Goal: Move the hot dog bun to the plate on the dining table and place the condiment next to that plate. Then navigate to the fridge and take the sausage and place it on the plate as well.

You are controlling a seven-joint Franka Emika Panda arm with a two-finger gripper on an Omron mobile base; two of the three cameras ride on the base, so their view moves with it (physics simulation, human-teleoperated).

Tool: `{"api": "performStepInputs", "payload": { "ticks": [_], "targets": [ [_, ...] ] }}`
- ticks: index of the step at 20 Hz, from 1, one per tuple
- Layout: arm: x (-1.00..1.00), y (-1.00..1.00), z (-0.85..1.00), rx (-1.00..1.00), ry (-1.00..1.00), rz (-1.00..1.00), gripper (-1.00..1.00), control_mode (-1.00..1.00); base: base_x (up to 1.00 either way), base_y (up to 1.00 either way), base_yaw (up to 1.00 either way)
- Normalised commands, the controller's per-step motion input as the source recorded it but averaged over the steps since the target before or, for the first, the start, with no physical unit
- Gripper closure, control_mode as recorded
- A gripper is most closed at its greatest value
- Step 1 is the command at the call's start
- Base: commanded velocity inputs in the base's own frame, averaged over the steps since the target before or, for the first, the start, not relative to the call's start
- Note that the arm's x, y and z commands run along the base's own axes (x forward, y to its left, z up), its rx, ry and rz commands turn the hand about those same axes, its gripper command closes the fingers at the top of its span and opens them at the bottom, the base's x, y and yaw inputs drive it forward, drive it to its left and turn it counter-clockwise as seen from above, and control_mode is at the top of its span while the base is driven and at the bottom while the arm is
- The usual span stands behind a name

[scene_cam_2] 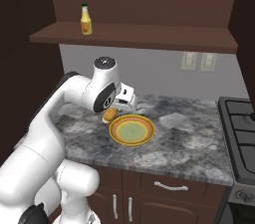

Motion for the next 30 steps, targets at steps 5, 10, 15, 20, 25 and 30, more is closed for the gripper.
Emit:
{"api": "performStepInputs", "payload": {
  "ticks": [5, 10, 15, 20, 25, 30],
  "targets": [
    [-0.08, 0.00, 0.11, 0.00, 0.02, 0.00, 1.00, 1.00, -0.39, 0.00, -0.01],
    [0.00, 0.00, 0.00, 0.00, 0.00, 0.00, 1.00, 1.00, -1.00, 0.00, -0.07],
    [0.00, 0.00, 0.00, 0.00, 0.00, 0.00, 1.00, 1.00, -1.00, 0.00, -0.12],
    [0.00, 0.00, 0.00, 0.00, 0.00, 0.00, 1.00, 1.00, -0.96, 0.20, -0.60],
    [0.00, 0.00, 0.00, 0.00, 0.00, 0.00, 1.00, 1.00, -0.58, 0.15, -0.90],
    [0.00, 0.00, 0.00, 0.00, 0.00, 0.00, 1.00, 1.00, -0.53, 0.02, -0.87]
  ]
}}
